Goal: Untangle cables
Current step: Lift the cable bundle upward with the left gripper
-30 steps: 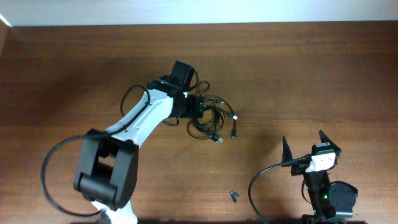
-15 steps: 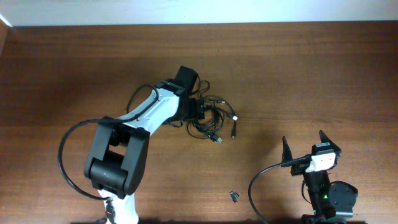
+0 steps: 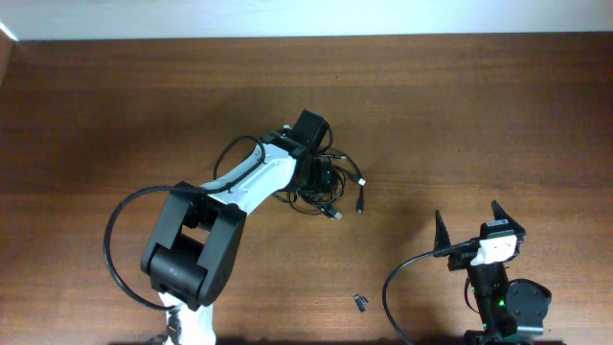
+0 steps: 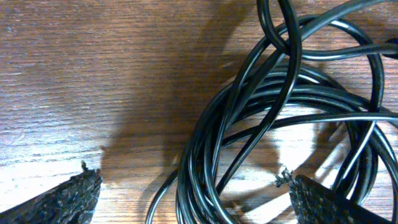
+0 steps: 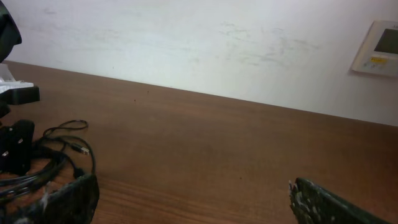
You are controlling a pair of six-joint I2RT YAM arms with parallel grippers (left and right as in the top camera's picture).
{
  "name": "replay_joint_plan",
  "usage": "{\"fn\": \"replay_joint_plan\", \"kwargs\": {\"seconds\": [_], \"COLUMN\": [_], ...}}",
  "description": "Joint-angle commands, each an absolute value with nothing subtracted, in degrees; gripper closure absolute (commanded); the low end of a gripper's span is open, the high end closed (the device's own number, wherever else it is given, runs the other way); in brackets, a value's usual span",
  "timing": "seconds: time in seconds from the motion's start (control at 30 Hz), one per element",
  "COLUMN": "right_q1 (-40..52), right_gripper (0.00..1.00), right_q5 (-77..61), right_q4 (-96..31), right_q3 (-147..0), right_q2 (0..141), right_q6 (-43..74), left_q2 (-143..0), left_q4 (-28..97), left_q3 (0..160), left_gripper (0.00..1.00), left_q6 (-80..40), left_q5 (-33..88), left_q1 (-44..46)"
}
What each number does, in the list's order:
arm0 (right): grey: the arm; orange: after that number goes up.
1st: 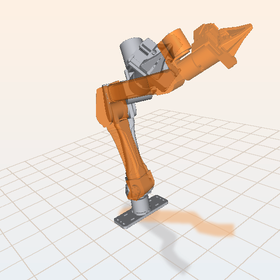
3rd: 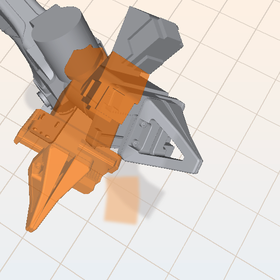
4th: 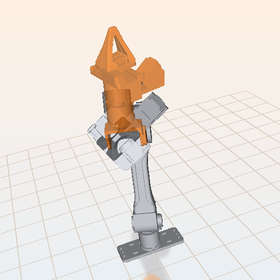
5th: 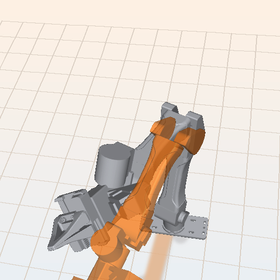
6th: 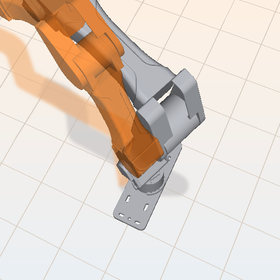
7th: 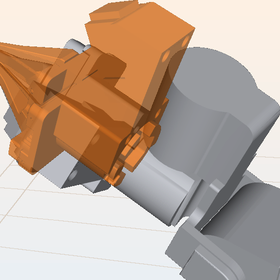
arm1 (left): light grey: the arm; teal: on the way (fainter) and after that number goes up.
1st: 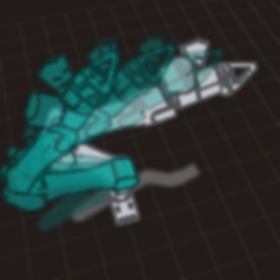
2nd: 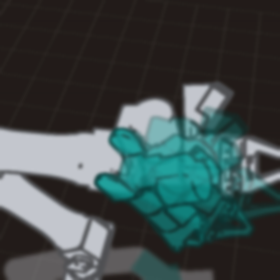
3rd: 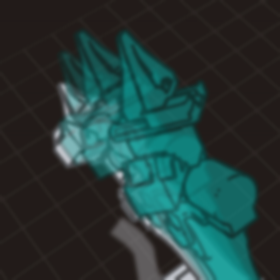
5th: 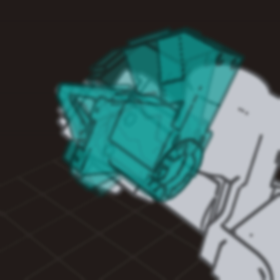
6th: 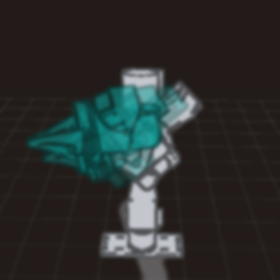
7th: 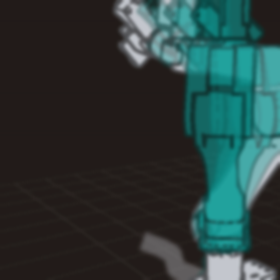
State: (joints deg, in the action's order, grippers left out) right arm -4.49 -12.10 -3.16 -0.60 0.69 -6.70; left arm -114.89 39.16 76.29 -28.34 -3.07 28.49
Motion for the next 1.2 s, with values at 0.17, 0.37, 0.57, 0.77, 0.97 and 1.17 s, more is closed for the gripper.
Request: {"fn": "replay_joint_plan", "kwargs": {"seconds": [0.17, 0.37, 0.57, 0.77, 0.97, 1.17], "right_q1": [-4.23, -4.23, -4.23, -4.23, -4.23, -4.23], "right_gripper": [0.01, 0.01, 0.01, 0.01, 0.01, 0.01], "right_q5": [-12.05, -12.05, -12.05, -12.05, -12.05, -12.05], "right_q4": [-3.57, -3.57, -3.57, -3.57, -3.55, -3.57], "right_q3": [-0.32, -0.32, -0.32, -0.32, -0.32, -0.32], "right_q2": [0.25, 0.25, 0.25, 0.25, 0.25, 0.25], "right_q6": [-7.07, -7.07, -7.07, -7.07, -7.07, -7.07], "left_q2": [-116.18, -118.39, -118.39, -118.3, -112.64, -97.84], "left_q4": [38.59, 38.54, 38.17, 38.22, 39.53, 39.53], "left_q3": [77.3, 76.97, 76.86, 77.14, 81.54, 84.51], "left_gripper": [0.2, 0.18, 0.84, 1.0, 1.0, 1.0], "left_q6": [-28.25, -28.25, -28.25, -25.39, -6.28, 17.04], "left_q5": [-3.92, -3.9, -3.92, -3.9, -3.95, -3.99], "left_q1": [28.36, 28.36, 28.36, 28.34, 28.36, 28.34]}}
